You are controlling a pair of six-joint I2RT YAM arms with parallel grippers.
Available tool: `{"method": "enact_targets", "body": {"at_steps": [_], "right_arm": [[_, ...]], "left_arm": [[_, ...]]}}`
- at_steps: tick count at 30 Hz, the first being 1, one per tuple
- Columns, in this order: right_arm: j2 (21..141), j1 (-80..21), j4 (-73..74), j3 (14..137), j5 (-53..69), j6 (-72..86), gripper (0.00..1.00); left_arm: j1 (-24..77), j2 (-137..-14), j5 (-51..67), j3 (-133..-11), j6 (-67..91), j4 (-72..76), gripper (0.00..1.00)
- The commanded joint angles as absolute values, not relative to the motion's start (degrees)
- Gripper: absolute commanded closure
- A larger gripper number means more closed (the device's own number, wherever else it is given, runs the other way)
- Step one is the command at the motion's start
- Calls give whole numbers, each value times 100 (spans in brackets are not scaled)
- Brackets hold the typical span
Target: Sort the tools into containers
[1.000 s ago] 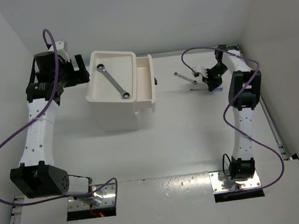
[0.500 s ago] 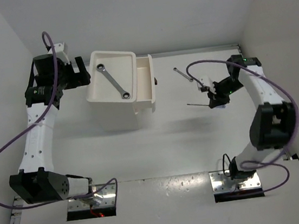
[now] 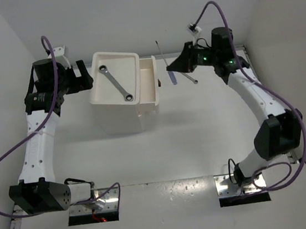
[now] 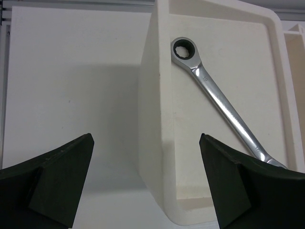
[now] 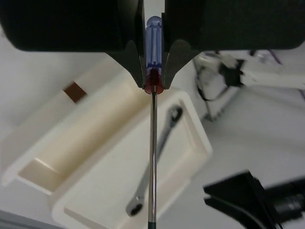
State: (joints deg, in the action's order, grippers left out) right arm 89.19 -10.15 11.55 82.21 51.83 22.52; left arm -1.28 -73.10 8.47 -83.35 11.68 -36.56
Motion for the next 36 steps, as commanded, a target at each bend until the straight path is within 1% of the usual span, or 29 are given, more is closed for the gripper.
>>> {"method": "enact_targets", "body": {"at_steps": [1, 2, 6, 9, 17, 20, 22, 25, 26, 27, 31, 33, 36], "right_arm": [[9306, -1396, -1316, 8376, 4887, 6219, 100], [9516, -1476, -1423, 8428, 4730, 6571, 100], [9975, -1784, -283, 9200, 4027, 5978, 100], [10160, -1846, -105, 9202, 3753, 5977, 100], [10599, -2056, -45, 9202, 3481, 6038, 100], [10600, -2057, -97, 9150, 3480, 6038, 100], [10600, -2057, -18, 9080, 3480, 6161, 98], [10600, -2057, 122, 9018, 3428, 6161, 92], [10530, -2057, 123, 8957, 3428, 6109, 81], [10529, -2057, 123, 8904, 3480, 6108, 72], [10310, -2109, 70, 8903, 3630, 5916, 51], [10231, -2109, 70, 8956, 3630, 5688, 43], [10091, -2109, 193, 9131, 3630, 5196, 40]], "left_arm": [[-141, -7110, 739, -8332, 1213, -3498, 0], [-141, -7110, 738, -8332, 1213, -3498, 0], [-88, -7110, 677, -8279, 1213, -3498, 0], [-88, -7110, 624, -8279, 1213, -3498, 0], [-88, -7216, 624, -8332, 1213, -3498, 0], [-88, -7216, 572, -8332, 1213, -3498, 0], [-88, -7268, 571, -8332, 1266, -3498, 0], [-88, -7269, 571, -8332, 1266, -3498, 0], [-88, -7269, 571, -8332, 1266, -3498, 0], [-88, -7269, 571, -8332, 1266, -3446, 0], [-88, -7269, 571, -8332, 1318, -3445, 0], [-88, -7269, 632, -8332, 1318, -3445, 0], [-88, -7269, 694, -8332, 1318, -3445, 0]]}}
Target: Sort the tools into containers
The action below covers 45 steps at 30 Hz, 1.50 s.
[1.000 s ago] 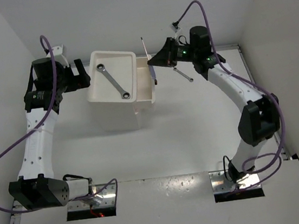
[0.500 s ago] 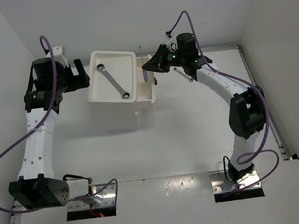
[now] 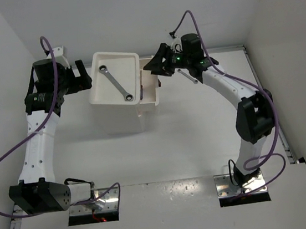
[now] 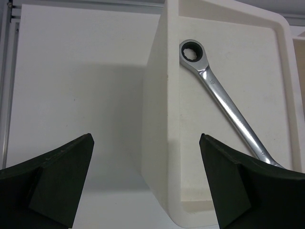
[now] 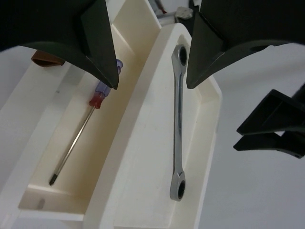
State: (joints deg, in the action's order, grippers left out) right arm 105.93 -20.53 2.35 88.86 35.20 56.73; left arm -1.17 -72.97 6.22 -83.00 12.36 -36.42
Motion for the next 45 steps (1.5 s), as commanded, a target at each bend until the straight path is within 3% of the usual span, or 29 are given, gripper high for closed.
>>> {"method": "enact_targets", "body": {"at_steps": [1, 5, 9, 11, 12, 13, 17, 18, 21, 23, 27, 33, 39, 42, 45], "right_arm": [[10020, -2109, 289, 9332, 3630, 4994, 40], [9897, -1917, 1139, 9834, 3070, 3512, 42], [9677, -1592, 1467, 9608, 2391, 3042, 78], [9624, -1399, 1590, 9371, 2320, 2753, 79], [9624, -1345, 1591, 9300, 2512, 2594, 74], [9624, -1293, 1591, 9299, 3044, 2427, 60], [9853, -1090, 2337, 9291, 4647, 595, 50], [9853, -1090, 2338, 9160, 4989, 258, 48], [9738, -1020, 2940, 8895, 5317, -1450, 37], [9931, -959, 3548, 9078, 5370, -2430, 27], [10597, -906, 5015, 9789, 5133, -4285, 25], [11188, -791, 5178, 10195, 5019, -5316, 25], [11698, -843, 4931, 10554, 5255, -5432, 25], [11926, -896, 4931, 10818, 5387, -5432, 25], [11927, -958, 4659, 10820, 5703, -5239, 25]], "left_arm": [[-88, -7269, 694, -8332, 1318, -3445, 0], [-88, -7269, 765, -8332, 1266, -3445, 1], [-26, -7216, 704, -8332, 1213, -3445, 9], [26, -7216, 703, -8332, 1160, -3445, 9], [26, -7216, 703, -8332, 1160, -3445, 9], [26, -7285, 703, -8332, 1108, -3445, 10], [26, -7514, 703, -8525, 1055, -3577, 17], [26, -7515, 773, -8612, 994, -3638, 24], [88, -7768, 773, -8797, 924, -3823, 35], [141, -7883, 773, -8859, 861, -3998, 37], [254, -8138, 773, -8912, 747, -4210, 38], [369, -8244, 590, -8912, 694, -4263, 42], [422, -8419, 422, -8965, 642, -4368, 81], [474, -8420, 308, -8965, 642, -4368, 94], [527, -8472, 193, -8965, 642, -4368, 100]]}}
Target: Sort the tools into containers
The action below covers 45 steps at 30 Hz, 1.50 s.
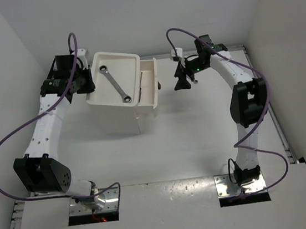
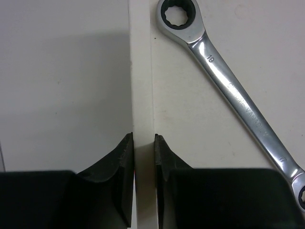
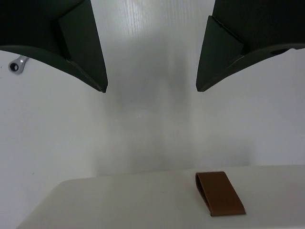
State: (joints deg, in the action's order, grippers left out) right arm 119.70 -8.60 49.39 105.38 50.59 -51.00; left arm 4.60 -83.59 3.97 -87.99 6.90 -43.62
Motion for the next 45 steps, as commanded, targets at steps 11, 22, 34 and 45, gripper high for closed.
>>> {"method": "enact_targets", "body": {"at_steps": [11, 22, 34, 45], "right_arm": [[11365, -1511, 3797, 9976, 6469, -4430, 25], [11312, -2162, 1355, 9677, 6004, -2251, 15], [11917, -2681, 642, 10177, 5810, -1345, 14], [10777, -1655, 1283, 9371, 5563, -1740, 14]], "left_arm": [[650, -8473, 88, -8965, 694, -4368, 100], [1019, -8280, 26, -8552, 694, -4254, 100], [1072, -8113, 202, -8219, 694, -4096, 100], [1072, -7419, 448, -8218, 589, -3806, 71]]}}
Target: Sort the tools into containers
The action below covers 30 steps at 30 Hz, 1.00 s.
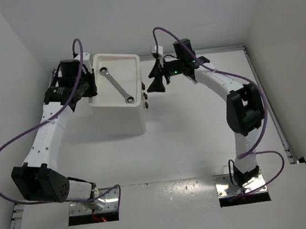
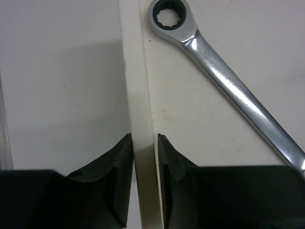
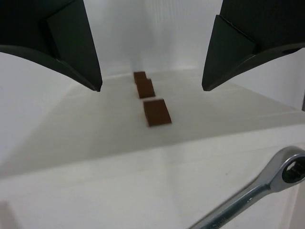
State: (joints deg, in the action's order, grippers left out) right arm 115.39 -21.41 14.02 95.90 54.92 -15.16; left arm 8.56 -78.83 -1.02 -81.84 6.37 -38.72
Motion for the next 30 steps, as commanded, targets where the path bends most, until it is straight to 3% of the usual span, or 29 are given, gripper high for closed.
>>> {"method": "enact_targets", "body": {"at_steps": [1, 2, 4, 8, 9, 13, 14, 15, 17, 18, 21, 25, 30], "right_arm": [[10427, -1539, 1283, 9056, 5511, -1740, 14], [10259, -1434, 1283, 8905, 5450, -1819, 14], [9940, -1143, 1388, 8561, 5178, -1942, 13], [9379, -870, 1389, 8131, 4414, -1890, 0], [9239, -801, 1441, 8078, 4055, -1890, 0], [9464, -547, 2002, 8260, 3604, -2775, 0], [9709, -458, 2804, 8523, 3604, -3291, 2], [10425, -387, 3369, 9387, 3482, -3505, 7], [11324, -203, 5008, 10541, 3358, -3796, 9], [11764, -133, 5427, 11721, 3297, -3797, 10], [12997, -9, 5985, 13287, 2588, -3411, 14], [13236, -114, 5292, 13132, 1566, -2997, 21], [13640, -246, 5134, 13131, 1783, -2524, 31]], "left_arm": [[1072, -7348, 553, -8287, 589, -3753, 67], [1072, -7348, 606, -8288, 528, -3753, 63], [1072, -7269, 693, -8367, 527, -3674, 44], [1072, -7040, 380, -8709, 632, -3227, 7], [1072, -6979, 282, -8806, 685, -3226, 3], [1020, -6979, -271, -9149, 747, -3251, 1], [1020, -6926, -368, -9210, 695, -3348, 1], [1020, -6865, -526, -9211, 633, -3401, 1], [1020, -6734, -702, -9071, 510, -3471, 1], [967, -6680, -842, -8888, 458, -3472, 1], [739, -6601, -844, -8614, 404, -3472, 0], [625, -6661, -844, -8412, 457, -3410, 0], [493, -6864, -729, -8350, 580, -3357, 0]]}}
